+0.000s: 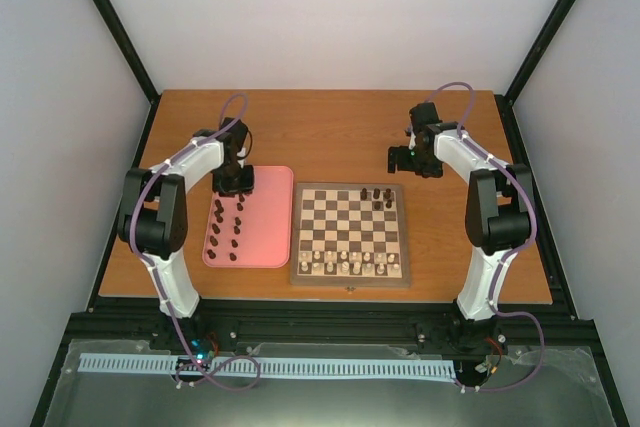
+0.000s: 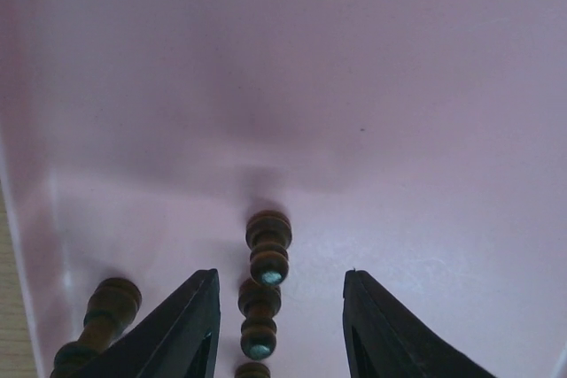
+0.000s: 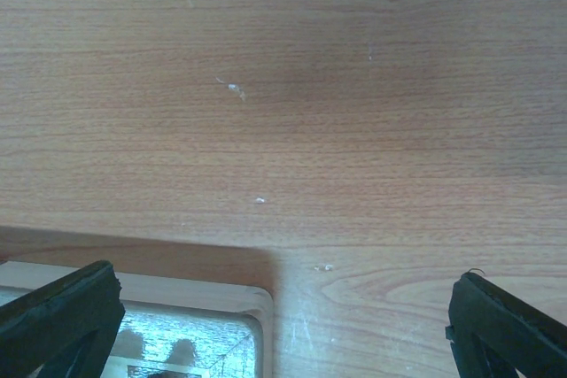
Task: Set up the chess pieces on the board
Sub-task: Pick up the chess piece from the storage box.
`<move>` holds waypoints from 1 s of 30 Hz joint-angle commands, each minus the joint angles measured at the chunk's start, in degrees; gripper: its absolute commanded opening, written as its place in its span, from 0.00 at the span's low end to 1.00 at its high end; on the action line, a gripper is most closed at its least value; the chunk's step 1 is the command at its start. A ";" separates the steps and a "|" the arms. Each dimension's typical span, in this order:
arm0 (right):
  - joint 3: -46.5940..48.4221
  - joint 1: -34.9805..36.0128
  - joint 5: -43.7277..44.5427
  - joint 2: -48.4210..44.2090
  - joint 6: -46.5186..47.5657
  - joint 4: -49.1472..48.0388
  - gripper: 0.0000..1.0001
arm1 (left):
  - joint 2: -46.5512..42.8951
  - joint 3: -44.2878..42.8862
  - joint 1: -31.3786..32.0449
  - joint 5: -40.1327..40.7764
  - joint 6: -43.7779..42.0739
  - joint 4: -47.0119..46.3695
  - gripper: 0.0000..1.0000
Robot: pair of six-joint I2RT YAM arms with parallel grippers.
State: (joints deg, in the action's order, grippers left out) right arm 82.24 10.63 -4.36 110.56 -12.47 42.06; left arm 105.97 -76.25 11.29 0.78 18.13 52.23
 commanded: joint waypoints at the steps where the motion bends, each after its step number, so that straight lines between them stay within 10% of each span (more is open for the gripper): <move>1: 1.01 0.18 1.70 0.50 0.87 0.78 1.00 | 0.88 -2.55 -1.26 -1.14 -1.20 -1.00 0.40; 30: 1.02 0.18 1.77 0.59 0.96 0.74 1.00 | 3.07 -0.04 -1.45 -0.84 -1.48 -1.50 0.26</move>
State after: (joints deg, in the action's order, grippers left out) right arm 82.24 10.63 -3.44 110.85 -11.86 42.65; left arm 107.90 -76.42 10.37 0.34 17.45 52.10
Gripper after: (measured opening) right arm 1.000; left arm 0.282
